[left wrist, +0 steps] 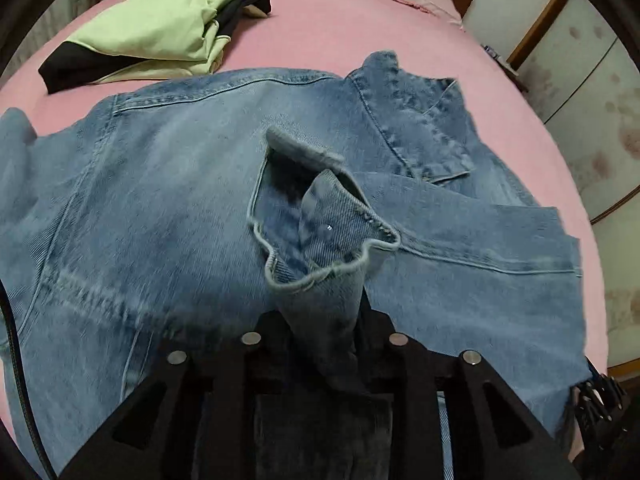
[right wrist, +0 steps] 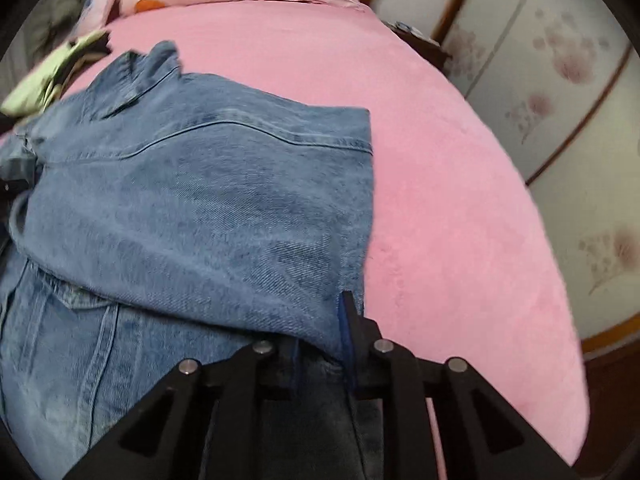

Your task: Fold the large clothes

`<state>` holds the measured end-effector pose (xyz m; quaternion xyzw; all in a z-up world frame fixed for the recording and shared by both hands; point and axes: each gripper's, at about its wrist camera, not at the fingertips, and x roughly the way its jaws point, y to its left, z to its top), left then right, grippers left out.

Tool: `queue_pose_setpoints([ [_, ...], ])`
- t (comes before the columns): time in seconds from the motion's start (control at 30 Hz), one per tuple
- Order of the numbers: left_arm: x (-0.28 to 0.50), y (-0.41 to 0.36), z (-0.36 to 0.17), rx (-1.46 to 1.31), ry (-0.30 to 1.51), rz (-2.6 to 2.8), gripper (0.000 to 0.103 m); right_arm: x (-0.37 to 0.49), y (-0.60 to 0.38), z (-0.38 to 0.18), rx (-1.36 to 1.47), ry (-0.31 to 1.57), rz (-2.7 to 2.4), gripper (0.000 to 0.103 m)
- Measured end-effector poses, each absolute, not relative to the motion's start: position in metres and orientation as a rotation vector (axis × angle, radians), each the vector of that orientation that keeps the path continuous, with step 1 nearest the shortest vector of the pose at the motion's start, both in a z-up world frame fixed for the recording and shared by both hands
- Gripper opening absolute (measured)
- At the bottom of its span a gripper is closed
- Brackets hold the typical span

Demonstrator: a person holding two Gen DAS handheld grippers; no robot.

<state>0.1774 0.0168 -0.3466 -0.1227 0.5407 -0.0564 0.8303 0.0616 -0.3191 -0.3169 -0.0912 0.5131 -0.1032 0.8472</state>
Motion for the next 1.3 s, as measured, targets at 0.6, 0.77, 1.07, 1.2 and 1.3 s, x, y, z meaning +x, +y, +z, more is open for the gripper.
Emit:
queue_pose_setpoints([
  [0.6,0.203,0.032,-0.345,-0.126,1.26,-0.06,0.036,0.064,-0.323,-0.261,-0.085,1.058,-0.063,0.037],
  [0.77,0.205,0.044,-0.285,-0.179,1.141,-0.147,0.049,0.077,-0.319,-0.253,-0.076,1.042,-0.007,0.037],
  [1.07,0.276,0.015,-0.294,-0.11,1.299,-0.267,0.046,0.142,-0.32,-0.249,-0.007,1.08,0.052,0.037],
  [1.2,0.286,0.036,-0.315,-0.115,1.372,-0.25,0.047,0.159,-0.337,-0.256,0.033,1.102,0.083,0.037],
  [1.3,0.293,0.053,-0.334,-0.193,1.456,-0.304,0.047,0.166,-0.348,-0.262,0.048,1.115,0.086,0.037],
])
